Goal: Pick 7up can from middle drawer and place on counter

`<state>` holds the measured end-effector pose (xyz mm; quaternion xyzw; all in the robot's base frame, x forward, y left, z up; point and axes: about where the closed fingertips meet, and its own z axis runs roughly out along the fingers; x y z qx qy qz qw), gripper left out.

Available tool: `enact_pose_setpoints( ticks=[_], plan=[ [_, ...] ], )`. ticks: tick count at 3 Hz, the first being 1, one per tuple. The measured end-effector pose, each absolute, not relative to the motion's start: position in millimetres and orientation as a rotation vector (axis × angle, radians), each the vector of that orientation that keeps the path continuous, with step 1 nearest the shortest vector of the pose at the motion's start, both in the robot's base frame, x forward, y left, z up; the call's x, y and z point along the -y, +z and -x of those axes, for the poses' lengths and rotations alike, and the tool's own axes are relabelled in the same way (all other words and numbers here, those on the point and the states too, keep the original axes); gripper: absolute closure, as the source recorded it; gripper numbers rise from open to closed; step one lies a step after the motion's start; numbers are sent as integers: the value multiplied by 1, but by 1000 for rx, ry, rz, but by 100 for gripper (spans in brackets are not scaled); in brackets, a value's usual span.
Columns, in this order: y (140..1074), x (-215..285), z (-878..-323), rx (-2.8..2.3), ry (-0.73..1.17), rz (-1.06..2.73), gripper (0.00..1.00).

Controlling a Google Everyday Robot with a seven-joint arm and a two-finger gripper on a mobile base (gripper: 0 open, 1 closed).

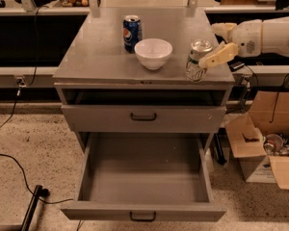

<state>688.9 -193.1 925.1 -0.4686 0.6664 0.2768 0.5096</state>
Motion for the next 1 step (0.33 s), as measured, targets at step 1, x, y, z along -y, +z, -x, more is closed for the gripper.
enact_pose_setpoints(
  ticks=[1],
  plan=[
    [934, 211, -684, -1575, 687, 1118, 0]
  ],
)
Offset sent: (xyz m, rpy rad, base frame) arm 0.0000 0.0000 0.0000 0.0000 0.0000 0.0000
